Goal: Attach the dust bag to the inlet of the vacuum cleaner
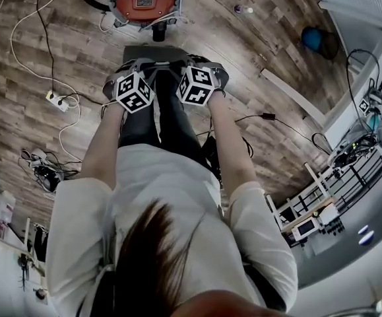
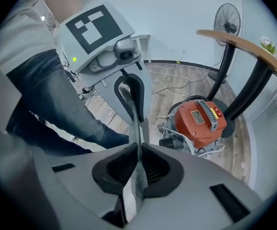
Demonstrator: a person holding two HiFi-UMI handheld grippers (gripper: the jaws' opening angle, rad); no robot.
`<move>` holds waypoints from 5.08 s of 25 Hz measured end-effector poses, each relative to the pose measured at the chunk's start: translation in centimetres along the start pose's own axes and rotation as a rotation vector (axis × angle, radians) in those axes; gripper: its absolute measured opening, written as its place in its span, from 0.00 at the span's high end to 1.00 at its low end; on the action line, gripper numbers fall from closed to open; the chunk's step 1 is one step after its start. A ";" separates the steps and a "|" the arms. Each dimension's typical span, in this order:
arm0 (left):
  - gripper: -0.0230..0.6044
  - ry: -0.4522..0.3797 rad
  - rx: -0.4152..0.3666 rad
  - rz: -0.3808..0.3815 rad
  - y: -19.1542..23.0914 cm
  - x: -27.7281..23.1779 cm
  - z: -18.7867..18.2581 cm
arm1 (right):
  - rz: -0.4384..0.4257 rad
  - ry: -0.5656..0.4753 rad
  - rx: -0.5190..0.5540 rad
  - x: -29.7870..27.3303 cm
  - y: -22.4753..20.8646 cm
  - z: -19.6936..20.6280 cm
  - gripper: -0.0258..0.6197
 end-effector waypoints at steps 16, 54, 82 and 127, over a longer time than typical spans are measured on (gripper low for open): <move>0.88 0.067 -0.012 0.005 5.6 -9.2 5.5 | 0.017 0.009 -0.018 -11.3 -2.9 4.2 0.91; 0.88 0.126 -0.056 -0.014 10.3 -12.7 6.3 | 0.030 0.028 0.061 -15.6 -7.2 5.3 0.91; 0.85 0.113 0.108 -0.036 12.1 -13.2 5.0 | 0.122 0.048 -0.030 -16.0 -8.6 6.1 0.90; 0.82 0.071 0.201 -0.023 12.9 -13.3 5.4 | 0.149 0.025 -0.098 -16.3 -9.7 6.0 0.88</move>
Point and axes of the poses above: the fingertips, and each gripper's own axes: x backward along the fingers, y to its left, z out of its underside, the point moved 7 cm from there along x, backward along the fingers, and after that the axes turned 6 degrees about z, right-handed, at the moved point
